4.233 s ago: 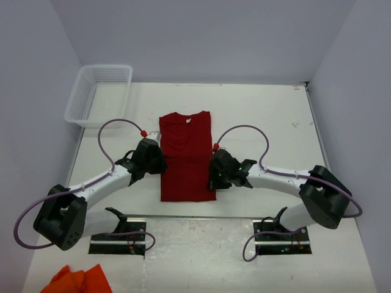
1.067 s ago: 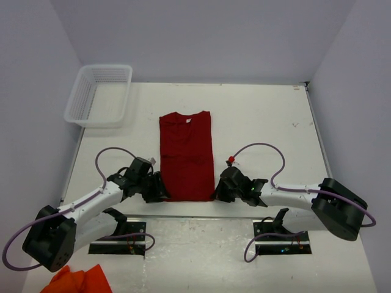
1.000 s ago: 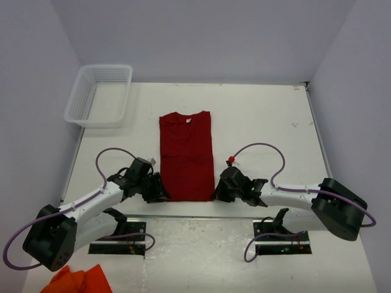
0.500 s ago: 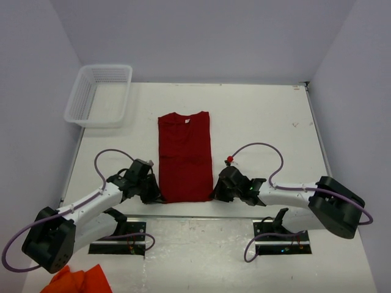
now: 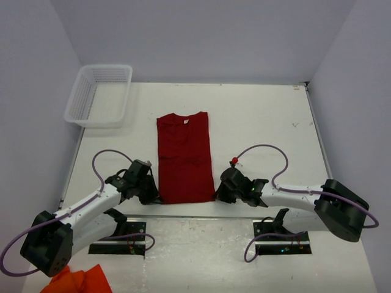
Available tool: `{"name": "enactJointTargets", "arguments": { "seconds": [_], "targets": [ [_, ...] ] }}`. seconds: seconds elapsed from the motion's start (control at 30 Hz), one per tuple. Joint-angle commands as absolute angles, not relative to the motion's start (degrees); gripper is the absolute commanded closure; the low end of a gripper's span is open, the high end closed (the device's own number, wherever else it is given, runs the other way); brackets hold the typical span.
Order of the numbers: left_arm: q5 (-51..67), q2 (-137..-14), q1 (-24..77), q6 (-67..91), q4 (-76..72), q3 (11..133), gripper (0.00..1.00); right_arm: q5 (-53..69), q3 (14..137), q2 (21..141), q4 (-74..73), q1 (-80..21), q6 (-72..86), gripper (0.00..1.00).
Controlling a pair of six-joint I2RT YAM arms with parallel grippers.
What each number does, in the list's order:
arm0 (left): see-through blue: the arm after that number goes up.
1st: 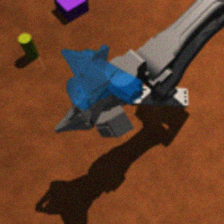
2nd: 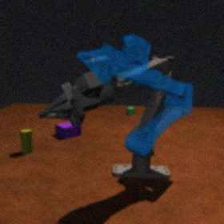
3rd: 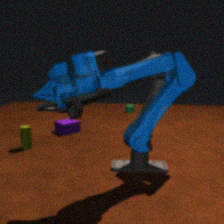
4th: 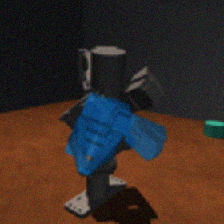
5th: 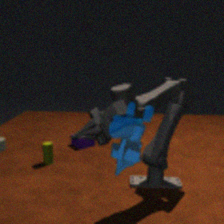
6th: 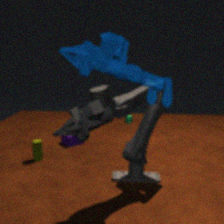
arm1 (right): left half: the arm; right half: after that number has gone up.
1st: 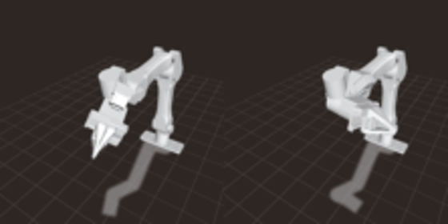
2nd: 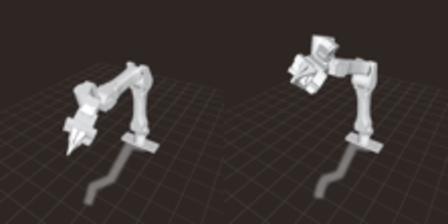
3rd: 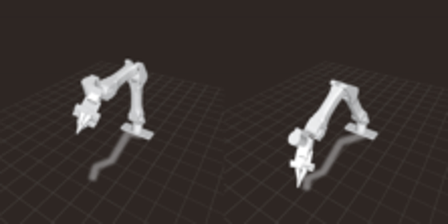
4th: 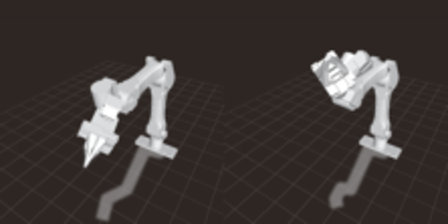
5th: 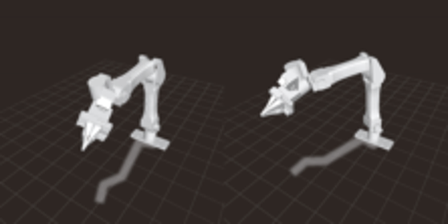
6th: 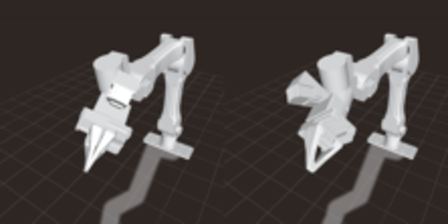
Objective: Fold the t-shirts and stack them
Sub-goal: Grab one side of the 2/3 rectangular tshirt with both arms
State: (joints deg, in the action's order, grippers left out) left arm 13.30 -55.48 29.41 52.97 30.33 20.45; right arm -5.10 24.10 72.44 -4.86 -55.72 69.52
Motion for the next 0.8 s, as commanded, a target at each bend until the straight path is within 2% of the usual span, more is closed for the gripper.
{"name": "enactJointTargets", "arguments": {
  "seconds": [0.0, 0.5, 0.77],
  "targets": [
    [10.9, -55.2, 29.6, 52.6, 34.1, 21.5, 1.00, -12.0, 21.2, 72.5, -17.8, -55.5, 70.4, 1.00],
    [10.4, -53.0, 29.5, 52.8, 36.2, 21.9, 1.00, -12.7, 20.9, 70.0, -20.0, -55.8, 71.9, 1.00],
    [11.2, -52.6, 29.6, 50.5, 35.4, 23.6, 1.00, -11.8, 23.5, 72.3, -17.9, -58.3, 66.7, 1.00]
  ]
}}
